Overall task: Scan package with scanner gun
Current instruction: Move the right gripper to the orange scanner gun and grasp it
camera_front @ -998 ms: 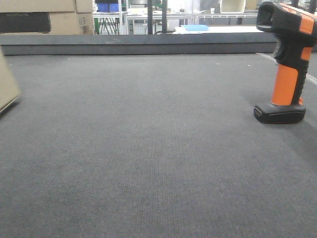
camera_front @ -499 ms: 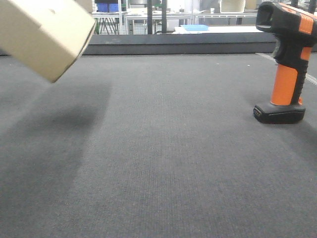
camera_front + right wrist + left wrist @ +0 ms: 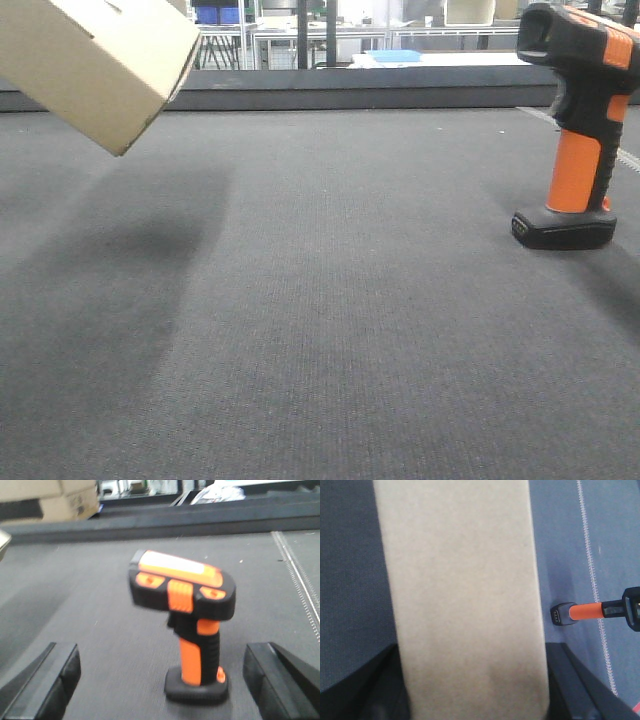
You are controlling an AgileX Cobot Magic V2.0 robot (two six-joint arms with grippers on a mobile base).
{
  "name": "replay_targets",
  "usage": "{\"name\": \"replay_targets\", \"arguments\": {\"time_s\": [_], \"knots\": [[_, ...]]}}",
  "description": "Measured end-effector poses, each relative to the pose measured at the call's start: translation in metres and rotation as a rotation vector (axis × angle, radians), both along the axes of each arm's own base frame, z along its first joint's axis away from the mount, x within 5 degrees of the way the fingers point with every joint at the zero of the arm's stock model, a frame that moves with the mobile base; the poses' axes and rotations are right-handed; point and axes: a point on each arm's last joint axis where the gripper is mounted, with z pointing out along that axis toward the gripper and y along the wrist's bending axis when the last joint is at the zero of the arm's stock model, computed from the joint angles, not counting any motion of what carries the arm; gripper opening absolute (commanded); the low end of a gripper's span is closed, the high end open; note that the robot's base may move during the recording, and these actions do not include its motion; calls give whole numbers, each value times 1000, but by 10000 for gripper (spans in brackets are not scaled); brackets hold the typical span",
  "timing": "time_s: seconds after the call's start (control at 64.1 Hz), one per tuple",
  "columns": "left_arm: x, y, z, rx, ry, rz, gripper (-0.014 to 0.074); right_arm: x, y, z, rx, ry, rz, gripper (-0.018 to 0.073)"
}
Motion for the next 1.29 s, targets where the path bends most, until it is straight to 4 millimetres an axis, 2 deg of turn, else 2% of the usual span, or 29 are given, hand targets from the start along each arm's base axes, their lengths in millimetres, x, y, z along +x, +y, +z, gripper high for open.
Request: {"name": "replay_targets", "arguments": {"time_s": [0.265,0.608,0.842,1.169,1.294], "knots": [[0,-1,1,-10,-2,0,-111,36,3,-23,16,12,-95,568],[0,-1,1,-9,-3,-1,-111,59,5,-49,-25,28,-139,568],[0,-1,1,-9,-3,-1,-111,66,6,-55,14,36,-156,568],[0,-1,1,-9,-3,-1,-111,82,13,-39,36,3,-144,568],[0,-1,1,-9,-3,-1,-111,86,14,-46,24,38,-141,568]]}}
